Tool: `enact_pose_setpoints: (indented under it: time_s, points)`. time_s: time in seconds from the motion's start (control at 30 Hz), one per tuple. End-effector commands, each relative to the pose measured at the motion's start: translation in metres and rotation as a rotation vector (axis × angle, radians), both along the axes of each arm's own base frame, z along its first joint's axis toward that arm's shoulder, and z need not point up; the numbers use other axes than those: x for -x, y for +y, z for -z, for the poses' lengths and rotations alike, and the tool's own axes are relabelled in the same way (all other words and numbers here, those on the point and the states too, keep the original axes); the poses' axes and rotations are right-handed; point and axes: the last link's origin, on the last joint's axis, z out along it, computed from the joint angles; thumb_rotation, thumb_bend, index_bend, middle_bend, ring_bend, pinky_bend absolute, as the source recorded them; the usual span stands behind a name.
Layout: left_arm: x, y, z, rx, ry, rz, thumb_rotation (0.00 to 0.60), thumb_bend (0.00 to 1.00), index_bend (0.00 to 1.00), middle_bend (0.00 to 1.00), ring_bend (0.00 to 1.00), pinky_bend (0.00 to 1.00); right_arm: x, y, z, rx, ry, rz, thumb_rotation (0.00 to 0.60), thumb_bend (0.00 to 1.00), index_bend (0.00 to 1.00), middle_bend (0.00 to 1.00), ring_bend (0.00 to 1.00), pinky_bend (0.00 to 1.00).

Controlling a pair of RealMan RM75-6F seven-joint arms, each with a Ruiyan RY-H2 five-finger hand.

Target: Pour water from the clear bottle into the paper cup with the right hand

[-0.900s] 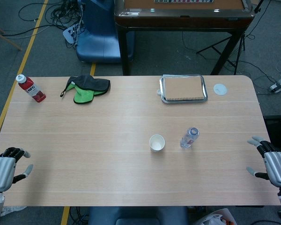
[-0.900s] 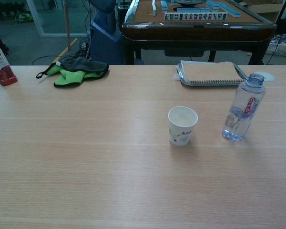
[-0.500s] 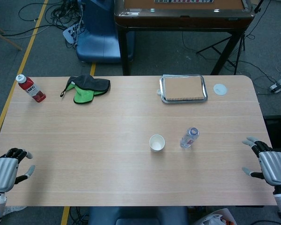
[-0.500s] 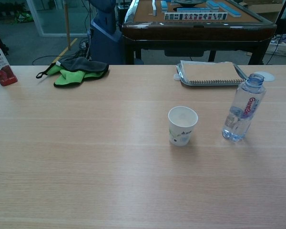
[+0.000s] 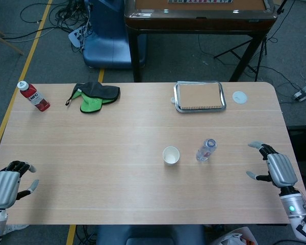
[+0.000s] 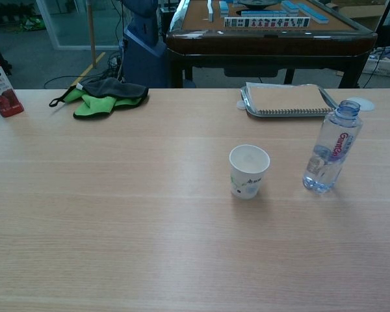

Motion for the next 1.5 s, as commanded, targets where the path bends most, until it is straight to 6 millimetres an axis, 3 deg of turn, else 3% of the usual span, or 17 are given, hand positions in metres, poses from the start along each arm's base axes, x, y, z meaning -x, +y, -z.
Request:
enact_pose_setpoints:
  time_s: [0.03,0.57,1.5]
  points:
    - [0.000,0.000,0.000,0.001,-0.001,-0.002,0.600,0.24,0.49,0.45,0.33,0.60,-0.002,-0.019,0.017,-0.013,-0.097,0.003,0.600,0.00,0.24,0.23,0.22,0.46]
    - [0.001,-0.001,-0.003,-0.005,-0.013,-0.005,0.600,0.24,0.49,0.45,0.33,0.60,-0.002,-0.052,0.063,-0.090,-0.326,0.019,0.600,0.00,0.25,0.26,0.23,0.46]
    - [0.003,-0.002,-0.005,-0.010,-0.016,-0.013,0.600,0.24,0.49,0.45,0.33,0.60,-0.006,-0.082,0.098,-0.195,-0.423,0.023,0.600,0.00,0.28,0.27,0.24,0.46]
